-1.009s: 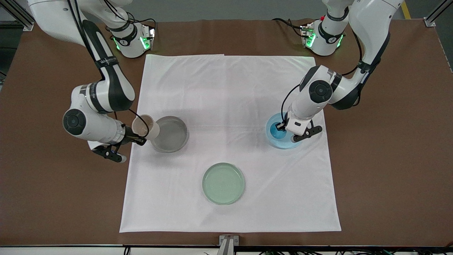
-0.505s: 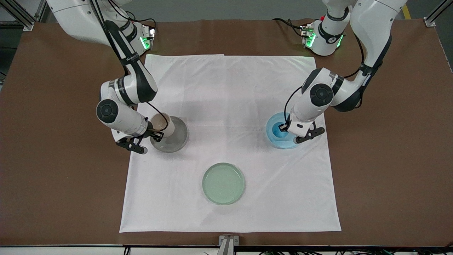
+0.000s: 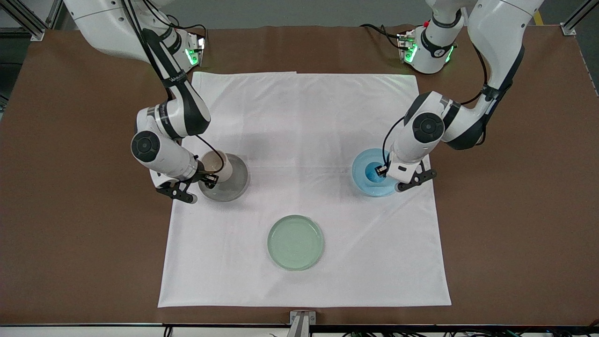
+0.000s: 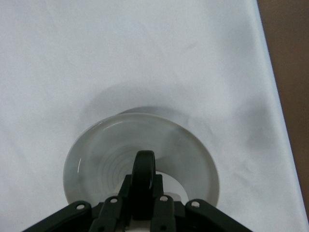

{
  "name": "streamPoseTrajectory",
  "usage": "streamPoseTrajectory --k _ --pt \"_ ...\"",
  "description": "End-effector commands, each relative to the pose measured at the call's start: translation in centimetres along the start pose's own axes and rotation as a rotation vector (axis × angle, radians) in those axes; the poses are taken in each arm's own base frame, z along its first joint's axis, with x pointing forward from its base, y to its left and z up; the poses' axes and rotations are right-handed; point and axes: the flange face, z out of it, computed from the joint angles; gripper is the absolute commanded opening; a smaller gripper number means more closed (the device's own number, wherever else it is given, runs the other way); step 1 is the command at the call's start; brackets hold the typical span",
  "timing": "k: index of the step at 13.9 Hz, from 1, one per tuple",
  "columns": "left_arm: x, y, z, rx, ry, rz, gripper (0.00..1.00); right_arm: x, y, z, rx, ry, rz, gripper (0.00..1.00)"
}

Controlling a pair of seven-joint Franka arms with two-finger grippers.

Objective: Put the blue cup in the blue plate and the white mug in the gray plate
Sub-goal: 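Carry the mug to the gray plate while the left gripper lowers the cup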

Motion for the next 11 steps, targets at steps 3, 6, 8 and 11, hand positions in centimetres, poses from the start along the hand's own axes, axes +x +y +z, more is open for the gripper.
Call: streamPoseTrajectory --k 3,6,8,11 --pt "3.9 1.7 -8.6 0.071 0.036 -0.010 1.00 0.5 -0.3 0.2 0.009 0.011 0.018 1.00" --pt "7.2 1.6 -15.9 0.092 0.046 0.028 1.00 2.5 -0.6 -3.2 0.009 -0.006 0.021 1.00" --pt "8.9 0.6 -20.4 0.093 0.063 0.034 1.00 5.3 0.4 -8.0 -0.011 -0.047 0.019 1.00" --pt "11.2 -3.4 -26.2 0.107 0.084 -0.023 1.00 9.5 6.6 -12.6 -0.080 -0.038 -0.128 1.00"
